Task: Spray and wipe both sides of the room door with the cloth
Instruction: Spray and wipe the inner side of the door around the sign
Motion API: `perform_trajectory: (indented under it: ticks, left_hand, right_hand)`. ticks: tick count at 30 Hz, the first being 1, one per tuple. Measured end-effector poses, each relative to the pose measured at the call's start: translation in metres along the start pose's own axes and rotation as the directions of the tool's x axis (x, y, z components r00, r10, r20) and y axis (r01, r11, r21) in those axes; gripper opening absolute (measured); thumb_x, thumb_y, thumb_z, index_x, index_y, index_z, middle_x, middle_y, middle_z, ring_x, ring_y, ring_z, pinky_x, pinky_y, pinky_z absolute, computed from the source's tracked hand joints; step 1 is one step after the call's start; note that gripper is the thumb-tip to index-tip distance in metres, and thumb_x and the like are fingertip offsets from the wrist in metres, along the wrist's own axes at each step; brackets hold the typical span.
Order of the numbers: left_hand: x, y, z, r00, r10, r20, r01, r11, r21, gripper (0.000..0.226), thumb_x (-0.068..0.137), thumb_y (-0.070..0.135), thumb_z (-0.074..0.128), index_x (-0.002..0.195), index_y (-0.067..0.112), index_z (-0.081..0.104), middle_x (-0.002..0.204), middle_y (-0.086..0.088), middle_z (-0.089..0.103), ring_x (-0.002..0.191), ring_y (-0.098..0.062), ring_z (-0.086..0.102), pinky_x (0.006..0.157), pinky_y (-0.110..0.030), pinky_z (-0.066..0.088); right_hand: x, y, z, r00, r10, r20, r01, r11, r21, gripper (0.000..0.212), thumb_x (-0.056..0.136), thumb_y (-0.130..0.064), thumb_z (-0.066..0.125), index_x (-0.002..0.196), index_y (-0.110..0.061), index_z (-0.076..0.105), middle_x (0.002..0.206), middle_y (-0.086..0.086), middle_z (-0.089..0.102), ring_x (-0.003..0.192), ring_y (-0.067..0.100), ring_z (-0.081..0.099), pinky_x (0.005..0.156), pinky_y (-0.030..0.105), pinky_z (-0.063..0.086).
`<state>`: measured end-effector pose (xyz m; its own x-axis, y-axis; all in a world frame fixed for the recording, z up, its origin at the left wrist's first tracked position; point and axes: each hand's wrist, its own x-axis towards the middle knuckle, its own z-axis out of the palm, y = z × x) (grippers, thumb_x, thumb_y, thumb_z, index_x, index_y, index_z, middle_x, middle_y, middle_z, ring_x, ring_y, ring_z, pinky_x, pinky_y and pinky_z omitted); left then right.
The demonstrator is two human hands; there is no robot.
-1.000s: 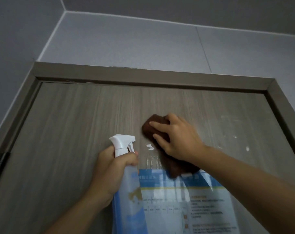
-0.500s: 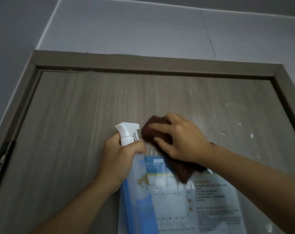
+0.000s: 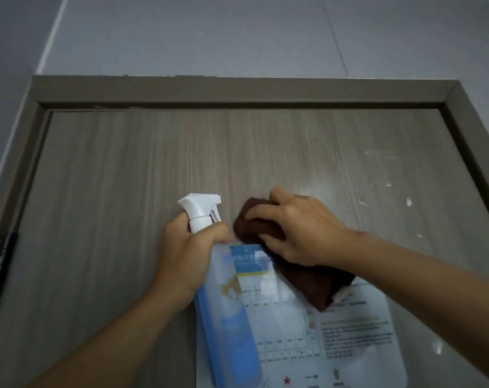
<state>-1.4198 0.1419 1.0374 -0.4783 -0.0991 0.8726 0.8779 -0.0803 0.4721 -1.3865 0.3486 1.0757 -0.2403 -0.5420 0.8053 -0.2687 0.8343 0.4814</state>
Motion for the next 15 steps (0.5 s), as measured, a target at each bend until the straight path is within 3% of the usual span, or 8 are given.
perform_trajectory:
  ticks: [3,7,9,12,15]
  left_hand:
    - [0.001,-0.001,-0.001,1.000,-0.007,0.005,0.007,1.000,0.002,0.034,0.060,0.022,0.077,0.084,0.001,0.066,0.073,-0.014,0.066,0.071,-0.033,0.066,0.068,-0.045,0.052]
    - [0.001,-0.002,-0.002,1.000,-0.008,0.017,0.008,1.000,0.018,0.032,0.063,0.021,0.077,0.084,0.000,0.065,0.072,-0.014,0.066,0.070,-0.033,0.066,0.065,-0.045,0.052]
    - [0.001,-0.001,-0.001,1.000,-0.004,0.012,0.004,1.000,0.021,0.031,0.063,0.021,0.077,0.083,0.001,0.064,0.071,-0.014,0.066,0.069,-0.032,0.066,0.065,-0.046,0.052]
    - [0.001,0.000,0.000,1.000,0.006,0.007,-0.006,1.000,0.012,0.032,0.062,0.020,0.076,0.085,0.000,0.066,0.071,-0.015,0.066,0.069,-0.032,0.066,0.065,-0.045,0.052]
    - [0.001,0.000,0.000,1.000,0.011,0.023,-0.011,1.000,0.020,0.032,0.063,0.020,0.076,0.085,0.000,0.065,0.071,-0.019,0.064,0.069,-0.032,0.066,0.065,-0.046,0.052]
  right_hand:
    - [0.022,0.029,-0.017,0.991,0.115,-0.061,-0.120,0.990,-0.076,0.044,0.093,-0.043,0.064,0.136,-0.044,0.054,0.110,-0.003,0.052,0.094,0.029,0.065,0.080,0.039,0.052]
    - [0.057,0.049,-0.026,0.891,0.382,-0.246,-0.401,0.915,-0.031,0.042,0.096,-0.042,0.064,0.138,-0.035,0.057,0.121,0.008,0.057,0.100,0.036,0.065,0.080,0.040,0.051]
    - [0.047,0.033,-0.013,0.919,0.304,-0.251,-0.329,0.942,-0.064,0.041,0.096,-0.043,0.062,0.136,-0.037,0.057,0.118,0.009,0.056,0.096,0.038,0.065,0.078,0.042,0.052]
    - [0.010,0.005,0.000,0.997,0.018,-0.069,-0.020,0.999,-0.025,0.044,0.092,-0.043,0.065,0.136,-0.039,0.058,0.108,0.000,0.053,0.086,0.029,0.064,0.072,0.041,0.053]
    - [0.002,0.012,-0.006,0.999,-0.015,0.032,0.017,0.999,-0.043,0.045,0.090,-0.043,0.066,0.135,-0.040,0.058,0.105,-0.005,0.052,0.084,0.025,0.064,0.070,0.039,0.052]
